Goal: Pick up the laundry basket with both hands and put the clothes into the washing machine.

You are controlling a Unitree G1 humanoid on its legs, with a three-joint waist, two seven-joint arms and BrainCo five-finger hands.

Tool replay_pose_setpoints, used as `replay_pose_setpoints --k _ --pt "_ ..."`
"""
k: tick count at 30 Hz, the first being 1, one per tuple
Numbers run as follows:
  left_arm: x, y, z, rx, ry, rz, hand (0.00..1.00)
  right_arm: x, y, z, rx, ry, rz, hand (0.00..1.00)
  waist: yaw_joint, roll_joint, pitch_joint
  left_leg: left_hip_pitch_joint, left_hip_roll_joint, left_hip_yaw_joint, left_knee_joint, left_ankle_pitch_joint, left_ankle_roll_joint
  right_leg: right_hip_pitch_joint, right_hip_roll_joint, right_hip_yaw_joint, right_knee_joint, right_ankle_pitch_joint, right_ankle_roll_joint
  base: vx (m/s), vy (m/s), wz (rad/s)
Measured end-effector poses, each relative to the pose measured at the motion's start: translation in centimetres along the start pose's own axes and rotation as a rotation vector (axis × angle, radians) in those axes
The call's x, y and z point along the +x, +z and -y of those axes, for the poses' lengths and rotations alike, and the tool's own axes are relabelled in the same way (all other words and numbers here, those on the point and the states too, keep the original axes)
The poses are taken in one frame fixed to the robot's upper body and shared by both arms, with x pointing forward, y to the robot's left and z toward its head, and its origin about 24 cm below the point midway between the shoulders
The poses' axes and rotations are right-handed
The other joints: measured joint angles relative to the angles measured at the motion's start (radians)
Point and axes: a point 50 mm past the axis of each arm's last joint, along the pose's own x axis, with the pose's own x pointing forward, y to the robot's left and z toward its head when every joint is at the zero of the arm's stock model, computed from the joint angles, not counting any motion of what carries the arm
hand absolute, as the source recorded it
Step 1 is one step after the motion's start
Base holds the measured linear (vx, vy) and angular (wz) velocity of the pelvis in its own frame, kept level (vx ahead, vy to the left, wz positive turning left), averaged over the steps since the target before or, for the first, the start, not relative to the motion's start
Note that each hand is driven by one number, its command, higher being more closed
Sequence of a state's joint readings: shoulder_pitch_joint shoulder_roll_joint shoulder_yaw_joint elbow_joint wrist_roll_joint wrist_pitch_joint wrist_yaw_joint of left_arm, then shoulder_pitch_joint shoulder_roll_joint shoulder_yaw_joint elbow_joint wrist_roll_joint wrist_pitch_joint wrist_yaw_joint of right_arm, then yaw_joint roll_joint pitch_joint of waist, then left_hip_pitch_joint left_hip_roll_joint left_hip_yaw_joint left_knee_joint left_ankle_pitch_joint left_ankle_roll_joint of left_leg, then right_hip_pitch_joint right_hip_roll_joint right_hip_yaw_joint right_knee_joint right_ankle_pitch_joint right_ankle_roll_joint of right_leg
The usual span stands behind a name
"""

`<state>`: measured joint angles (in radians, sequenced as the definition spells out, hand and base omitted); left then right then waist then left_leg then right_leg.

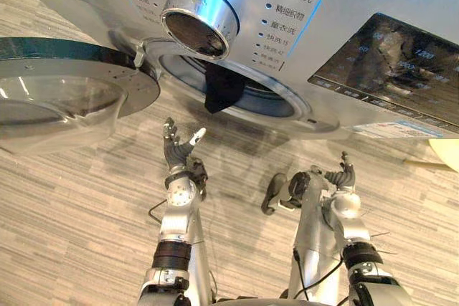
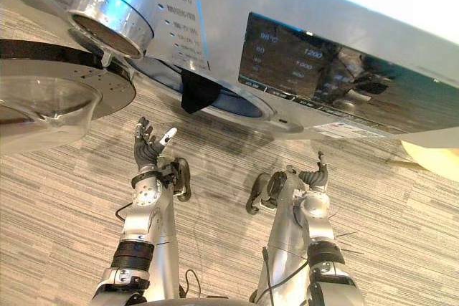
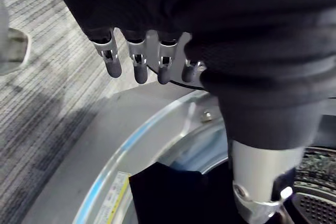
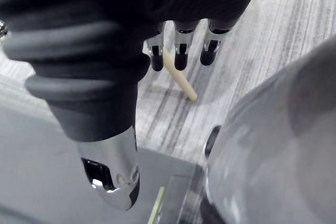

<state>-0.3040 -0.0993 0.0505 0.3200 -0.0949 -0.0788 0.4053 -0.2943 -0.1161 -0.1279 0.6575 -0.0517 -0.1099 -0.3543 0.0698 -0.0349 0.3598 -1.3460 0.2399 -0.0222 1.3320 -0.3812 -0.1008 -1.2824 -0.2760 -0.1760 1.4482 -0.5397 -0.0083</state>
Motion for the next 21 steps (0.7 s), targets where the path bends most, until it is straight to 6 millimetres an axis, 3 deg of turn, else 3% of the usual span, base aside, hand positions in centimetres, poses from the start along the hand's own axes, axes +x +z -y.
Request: replay_pose_setpoints --k 7,12,14,15,19,21 --pt "2.0 1.4 3.3 -0.072 -0.051 -0.017 0.0 0.5 1.3 -1.0 0.018 0.005 0.027 0.0 -0.009 -0.001 0.0 -0.034 0.004 -0.003 0.006 0.0 0.0 -0.032 0.014 -0.001 -0.003 0.003 -0.004 0.01 -0.007 -0.04" --pt "3.3 1.6 5.6 -0.11 -0.084 -0.089 0.0 1.5 3.6 -3.0 0.04 0.045 0.055 0.0 -0.052 -0.003 0.001 -0.078 0.013 -0.007 0.032 -0.003 0.004 -0.071 0.027 0.002 0.005 0.005 -0.004 0.03 0.005 -0.09" --pt "3.7 1.7 6.0 -0.137 -0.082 -0.114 0.0 1.5 4.0 -3.2 0.047 0.054 0.064 0.0 -0.056 -0.006 0.003 -0.085 0.025 -0.002 0.045 -0.004 0.006 -0.083 0.031 0.01 0.014 0.005 -0.004 0.02 0.0 -0.15" --pt "4.2 2.1 6.0 -0.176 -0.065 -0.126 1.0 1.4 4.5 -3.6 0.077 0.079 0.075 0.0 -0.06 -0.013 0.007 -0.093 0.033 -0.002 0.063 -0.005 0.007 -0.092 0.037 0.015 0.025 0.005 -0.004 0.02 -0.003 -0.15" --pt "5.0 3.4 6.3 -0.195 -0.074 -0.101 1.0 0.9 5.5 -4.2 0.162 0.119 0.121 0.0 -0.062 -0.029 0.017 -0.117 0.054 -0.001 0.083 -0.023 0.008 -0.124 0.049 0.021 0.038 0.007 0.004 0.0 -0.009 -0.19" --pt "5.4 3.9 6.1 -0.18 -0.081 -0.089 1.0 0.7 5.9 -4.6 0.191 0.123 0.146 0.0 -0.076 -0.042 0.025 -0.137 0.057 -0.003 0.099 -0.024 0.009 -0.144 0.05 0.026 0.052 0.008 0.004 0.0 -0.029 -0.06"
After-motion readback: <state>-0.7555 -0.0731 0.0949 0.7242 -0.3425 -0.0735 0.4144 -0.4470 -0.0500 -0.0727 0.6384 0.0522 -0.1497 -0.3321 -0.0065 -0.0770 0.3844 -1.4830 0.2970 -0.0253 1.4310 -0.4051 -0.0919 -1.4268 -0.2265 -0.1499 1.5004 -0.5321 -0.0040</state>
